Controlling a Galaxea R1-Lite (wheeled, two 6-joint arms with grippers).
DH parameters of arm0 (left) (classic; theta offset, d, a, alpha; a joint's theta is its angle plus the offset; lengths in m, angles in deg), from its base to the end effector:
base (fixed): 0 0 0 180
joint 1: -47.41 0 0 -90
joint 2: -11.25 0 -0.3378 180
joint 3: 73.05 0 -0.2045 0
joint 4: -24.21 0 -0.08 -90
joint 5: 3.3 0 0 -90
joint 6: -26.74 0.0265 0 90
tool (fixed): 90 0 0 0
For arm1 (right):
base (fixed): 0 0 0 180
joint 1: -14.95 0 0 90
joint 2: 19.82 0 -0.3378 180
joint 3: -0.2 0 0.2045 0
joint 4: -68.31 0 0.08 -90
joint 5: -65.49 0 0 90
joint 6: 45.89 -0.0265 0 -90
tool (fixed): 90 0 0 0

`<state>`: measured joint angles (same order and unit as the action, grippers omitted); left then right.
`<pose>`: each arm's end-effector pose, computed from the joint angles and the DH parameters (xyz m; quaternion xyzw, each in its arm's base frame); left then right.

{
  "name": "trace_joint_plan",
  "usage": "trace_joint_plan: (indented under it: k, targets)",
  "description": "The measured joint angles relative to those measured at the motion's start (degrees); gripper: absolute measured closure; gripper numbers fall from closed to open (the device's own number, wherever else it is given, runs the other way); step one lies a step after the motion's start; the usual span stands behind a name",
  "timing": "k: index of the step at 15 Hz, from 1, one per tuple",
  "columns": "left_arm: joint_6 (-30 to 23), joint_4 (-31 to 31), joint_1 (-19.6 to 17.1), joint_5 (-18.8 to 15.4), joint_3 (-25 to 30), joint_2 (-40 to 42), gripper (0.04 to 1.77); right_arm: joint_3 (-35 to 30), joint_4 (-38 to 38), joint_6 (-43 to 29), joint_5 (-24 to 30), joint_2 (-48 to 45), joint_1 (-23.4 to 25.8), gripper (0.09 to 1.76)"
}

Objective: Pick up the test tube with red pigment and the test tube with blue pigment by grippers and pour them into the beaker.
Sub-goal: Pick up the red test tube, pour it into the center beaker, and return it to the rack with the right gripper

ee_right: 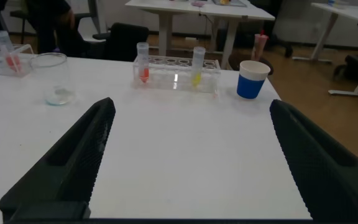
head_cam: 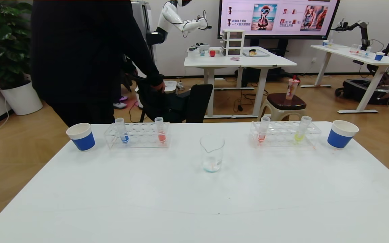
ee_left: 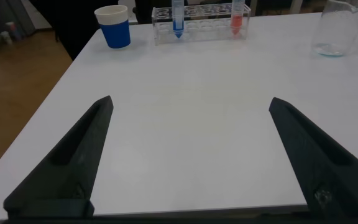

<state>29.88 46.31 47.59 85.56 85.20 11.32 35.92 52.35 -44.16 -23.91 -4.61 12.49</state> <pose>-0.0415 -0.0004 0.0751 0.0274 0.0021 -0.0116 0.9996 -0.0283 -0.0009 0.1687 -0.0144 -0.0401 0.0261 0.9988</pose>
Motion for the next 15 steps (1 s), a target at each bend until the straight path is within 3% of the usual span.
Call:
trace_joint_plan:
  k: [9, 15]
  targets:
    - [0.04, 0.00, 0.00, 0.00, 0.00, 0.00, 0.06, 8.95, 32.83, -1.07, 1.02, 47.96, -2.47, 0.11]
    - [0.02, 0.00, 0.00, 0.02, 0.00, 0.00, 0.06, 13.45, 49.49, -8.09, 4.13, 70.92, -5.14, 0.11]
